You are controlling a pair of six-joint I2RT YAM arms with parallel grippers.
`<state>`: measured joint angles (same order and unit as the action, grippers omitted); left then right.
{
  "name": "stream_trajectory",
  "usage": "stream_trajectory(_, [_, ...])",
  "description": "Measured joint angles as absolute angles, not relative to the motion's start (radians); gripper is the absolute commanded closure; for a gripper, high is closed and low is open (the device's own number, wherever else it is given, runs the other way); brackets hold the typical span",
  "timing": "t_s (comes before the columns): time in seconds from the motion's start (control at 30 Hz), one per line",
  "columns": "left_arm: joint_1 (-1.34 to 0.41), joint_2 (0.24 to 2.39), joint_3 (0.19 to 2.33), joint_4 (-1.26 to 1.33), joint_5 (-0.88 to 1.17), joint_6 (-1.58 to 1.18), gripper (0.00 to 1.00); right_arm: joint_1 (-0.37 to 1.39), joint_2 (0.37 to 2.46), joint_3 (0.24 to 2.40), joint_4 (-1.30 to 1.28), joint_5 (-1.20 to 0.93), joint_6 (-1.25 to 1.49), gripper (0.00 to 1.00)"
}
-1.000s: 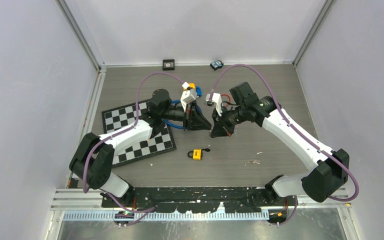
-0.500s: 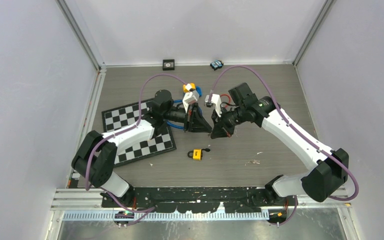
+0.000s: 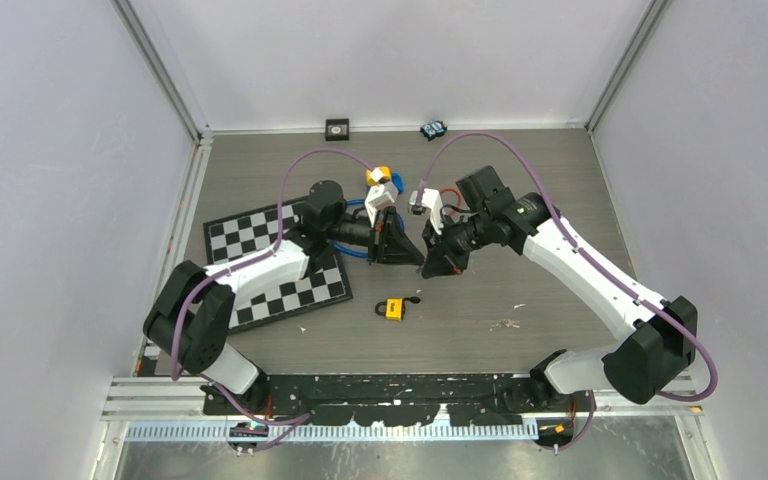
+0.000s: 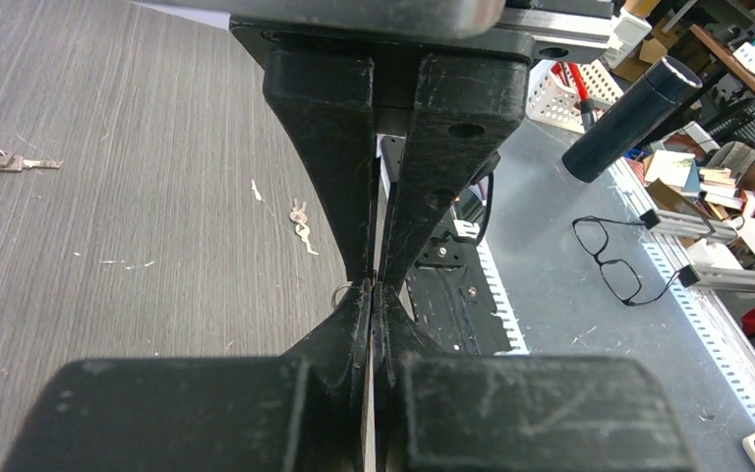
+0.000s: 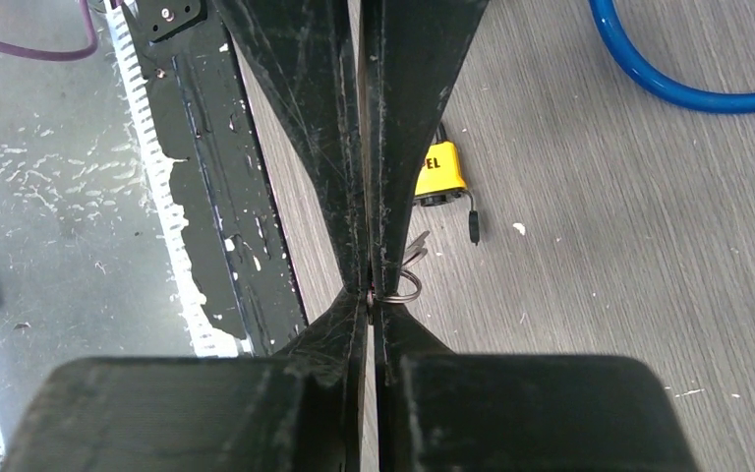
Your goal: Unlock with the key
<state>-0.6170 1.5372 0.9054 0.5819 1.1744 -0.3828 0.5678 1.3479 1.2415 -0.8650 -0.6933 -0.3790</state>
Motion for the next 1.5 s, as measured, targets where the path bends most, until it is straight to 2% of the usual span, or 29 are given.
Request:
stream_trajectory(0.13, [-0.618, 1.534, 0.879, 0.605, 1.172, -0.377, 1.0, 0.568, 1.348, 1.24, -0.863, -0.68, -0.359, 0.78])
stream_trajectory(0.57, [-0.591, 1.533, 0.785, 0.778, 1.136, -0.496, 1.0, 0.547, 1.334, 1.217, -0.805, -0.668, -0.329, 0.64])
stream_trajectory(1.17, [-0.571, 1.52, 0.722, 1.021, 0.995, -0.727, 1.0, 0.526, 1.298, 1.205, -0.749, -0.701, -0.303, 0.62])
stream_trajectory(1.43, [-0.571, 1.52, 0.719, 1.048, 0.982, -0.755, 1.0, 0.526, 1.339, 1.221, -0.74, -0.737, -0.292, 0.73])
stream_trajectory(1.5, [-0.571, 1.52, 0.719, 1.052, 0.978, -0.758, 1.0, 0.526, 1.343, 1.221, -0.737, -0.746, -0.29, 0.81])
